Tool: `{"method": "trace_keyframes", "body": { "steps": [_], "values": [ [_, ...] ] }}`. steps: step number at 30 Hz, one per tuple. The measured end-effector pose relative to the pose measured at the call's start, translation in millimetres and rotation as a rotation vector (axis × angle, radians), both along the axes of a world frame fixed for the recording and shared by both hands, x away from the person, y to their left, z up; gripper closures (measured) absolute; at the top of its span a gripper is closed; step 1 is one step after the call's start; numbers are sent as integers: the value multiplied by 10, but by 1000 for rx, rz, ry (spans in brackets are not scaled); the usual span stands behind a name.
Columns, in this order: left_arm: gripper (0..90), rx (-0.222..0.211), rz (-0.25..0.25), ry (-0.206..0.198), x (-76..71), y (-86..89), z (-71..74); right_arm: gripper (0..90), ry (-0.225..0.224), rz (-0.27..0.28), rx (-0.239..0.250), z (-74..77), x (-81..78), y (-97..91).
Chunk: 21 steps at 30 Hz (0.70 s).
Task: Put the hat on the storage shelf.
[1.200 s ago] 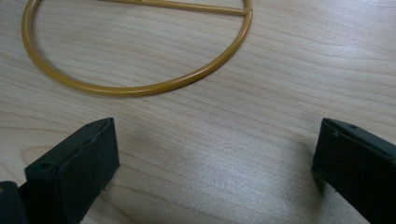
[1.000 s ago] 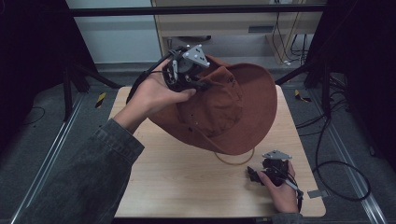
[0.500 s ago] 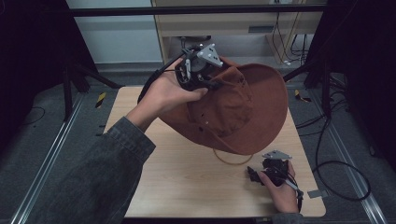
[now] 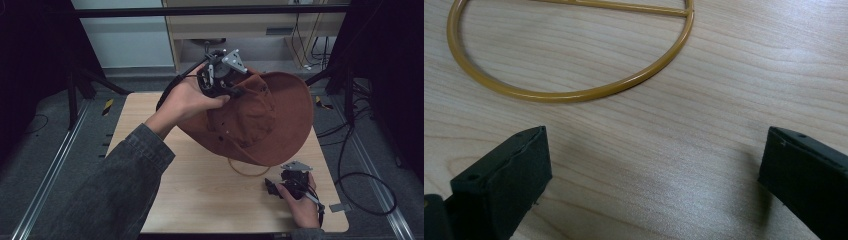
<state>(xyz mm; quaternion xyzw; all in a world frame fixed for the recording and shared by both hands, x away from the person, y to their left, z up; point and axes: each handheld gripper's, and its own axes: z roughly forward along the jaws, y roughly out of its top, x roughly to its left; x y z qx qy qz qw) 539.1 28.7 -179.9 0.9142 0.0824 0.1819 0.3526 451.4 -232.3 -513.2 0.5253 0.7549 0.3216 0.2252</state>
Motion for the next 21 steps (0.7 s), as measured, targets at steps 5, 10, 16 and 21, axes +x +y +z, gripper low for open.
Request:
{"method": "trace_keyframes", "body": {
  "steps": [5, 10, 16, 21],
  "values": [
    [875, 14, -5, 2, 37, -107, -10, 4, 0, 3, 0, 0, 0, -2],
    [874, 17, -14, -1, 48, -209, -6, 4, 0, 3, 1, 0, -1, -2],
    [873, 20, -30, 2, 36, -321, -44, 4, -1, 5, -3, 0, 0, -6],
    [871, 29, -42, 7, 30, -400, -96, 4, -2, 5, -6, 0, 1, -7]
  ]
}}
